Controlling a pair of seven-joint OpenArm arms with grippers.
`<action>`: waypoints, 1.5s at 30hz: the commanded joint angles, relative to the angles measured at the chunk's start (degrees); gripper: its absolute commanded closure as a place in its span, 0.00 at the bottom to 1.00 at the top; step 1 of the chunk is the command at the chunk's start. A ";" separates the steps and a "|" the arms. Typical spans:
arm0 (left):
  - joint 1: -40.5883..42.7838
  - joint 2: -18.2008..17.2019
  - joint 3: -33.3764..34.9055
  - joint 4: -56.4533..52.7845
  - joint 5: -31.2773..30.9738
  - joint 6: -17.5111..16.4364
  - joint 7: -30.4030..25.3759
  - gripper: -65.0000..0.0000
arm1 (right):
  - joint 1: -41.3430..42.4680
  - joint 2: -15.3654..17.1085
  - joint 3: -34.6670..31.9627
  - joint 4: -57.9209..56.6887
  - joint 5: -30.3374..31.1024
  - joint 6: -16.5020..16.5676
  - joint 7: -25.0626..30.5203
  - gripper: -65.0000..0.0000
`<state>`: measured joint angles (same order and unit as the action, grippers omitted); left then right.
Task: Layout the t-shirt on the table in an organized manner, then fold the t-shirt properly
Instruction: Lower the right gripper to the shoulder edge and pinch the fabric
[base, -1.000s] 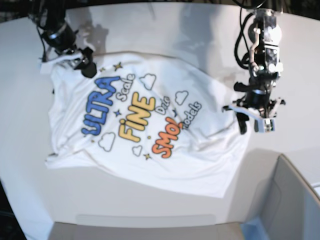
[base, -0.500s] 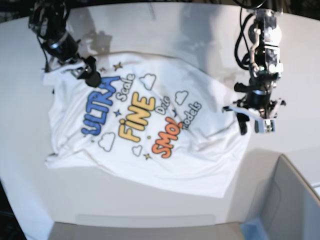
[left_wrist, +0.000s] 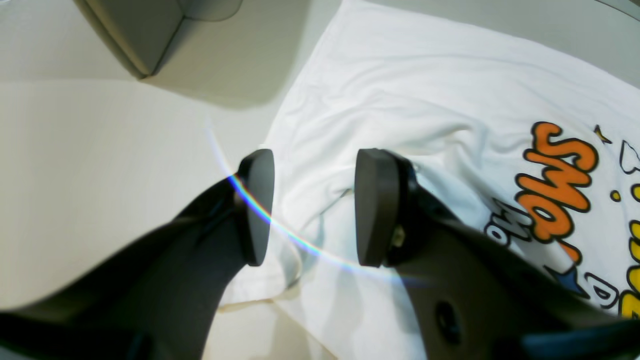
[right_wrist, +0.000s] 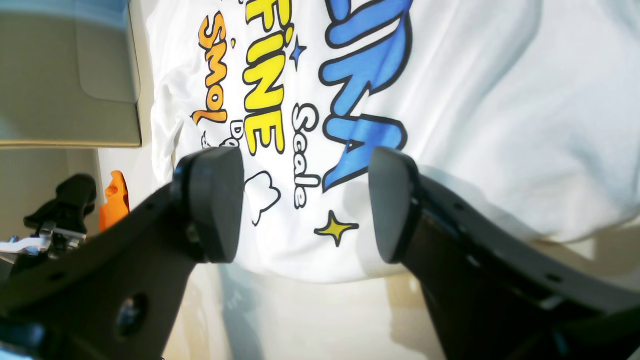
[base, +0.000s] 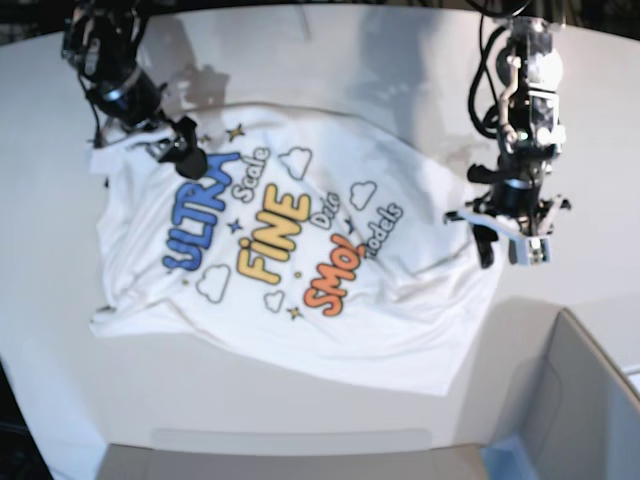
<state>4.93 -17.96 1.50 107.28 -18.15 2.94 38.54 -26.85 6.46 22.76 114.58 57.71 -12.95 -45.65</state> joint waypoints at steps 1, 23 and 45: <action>-0.67 -0.46 -0.13 1.07 0.17 0.01 -1.67 0.61 | 0.17 0.35 0.23 0.80 0.88 0.60 0.68 0.40; 0.30 2.44 -0.57 1.07 0.17 0.01 -1.14 0.61 | 2.63 0.79 0.23 0.80 0.88 0.60 -6.18 0.40; 0.57 2.70 -0.49 1.07 0.17 -0.08 -1.14 0.61 | 4.57 0.44 0.23 0.89 1.14 0.60 -7.49 0.40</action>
<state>6.22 -14.76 1.17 107.28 -18.04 3.11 38.96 -22.55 6.61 22.76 114.37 57.71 -12.93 -53.47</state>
